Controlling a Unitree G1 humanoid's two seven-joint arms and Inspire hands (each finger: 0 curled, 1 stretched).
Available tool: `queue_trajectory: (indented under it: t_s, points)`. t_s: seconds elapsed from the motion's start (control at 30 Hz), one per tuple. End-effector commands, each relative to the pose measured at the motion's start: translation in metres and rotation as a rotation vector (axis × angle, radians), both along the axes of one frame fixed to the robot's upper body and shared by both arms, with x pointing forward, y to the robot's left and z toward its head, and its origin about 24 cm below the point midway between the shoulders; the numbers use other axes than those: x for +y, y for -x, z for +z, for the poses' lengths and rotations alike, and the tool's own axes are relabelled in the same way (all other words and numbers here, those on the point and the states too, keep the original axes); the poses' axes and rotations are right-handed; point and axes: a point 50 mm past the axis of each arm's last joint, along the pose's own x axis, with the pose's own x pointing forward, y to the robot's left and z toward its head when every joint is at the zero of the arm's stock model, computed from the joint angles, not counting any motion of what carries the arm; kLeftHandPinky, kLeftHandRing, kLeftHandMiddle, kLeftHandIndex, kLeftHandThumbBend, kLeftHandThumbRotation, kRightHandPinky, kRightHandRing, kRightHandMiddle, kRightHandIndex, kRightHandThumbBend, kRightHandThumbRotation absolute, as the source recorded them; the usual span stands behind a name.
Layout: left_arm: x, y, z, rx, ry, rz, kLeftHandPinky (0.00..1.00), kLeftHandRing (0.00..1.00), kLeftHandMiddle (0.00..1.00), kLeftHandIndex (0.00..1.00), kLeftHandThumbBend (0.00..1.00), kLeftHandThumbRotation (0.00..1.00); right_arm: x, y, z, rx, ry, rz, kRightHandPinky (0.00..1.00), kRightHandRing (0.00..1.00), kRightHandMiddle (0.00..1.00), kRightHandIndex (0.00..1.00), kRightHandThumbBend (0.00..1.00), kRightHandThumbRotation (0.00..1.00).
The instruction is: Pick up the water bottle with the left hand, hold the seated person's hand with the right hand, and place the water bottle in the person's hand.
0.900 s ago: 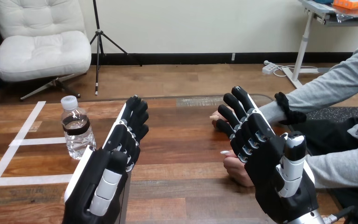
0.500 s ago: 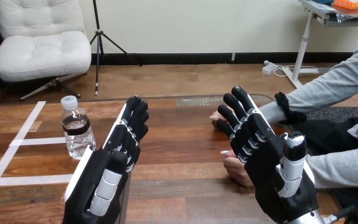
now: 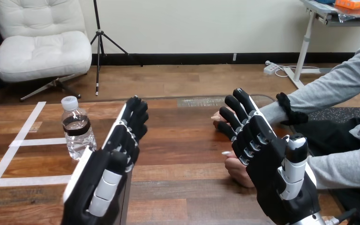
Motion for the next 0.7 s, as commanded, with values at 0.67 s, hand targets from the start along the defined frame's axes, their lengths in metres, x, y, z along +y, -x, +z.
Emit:
queue_trajectory:
  t_s: [0.67]
  points:
    - [0.034, -0.039, 0.062, -0.304, 0.082, 0.149, 0.96, 1.00, 1.00, 1.00, 0.85, 0.88, 0.005, -0.004, 0.019, -0.079, -0.003, 0.015, 1.00, 1.00, 1.00, 1.00, 1.00, 1.00]
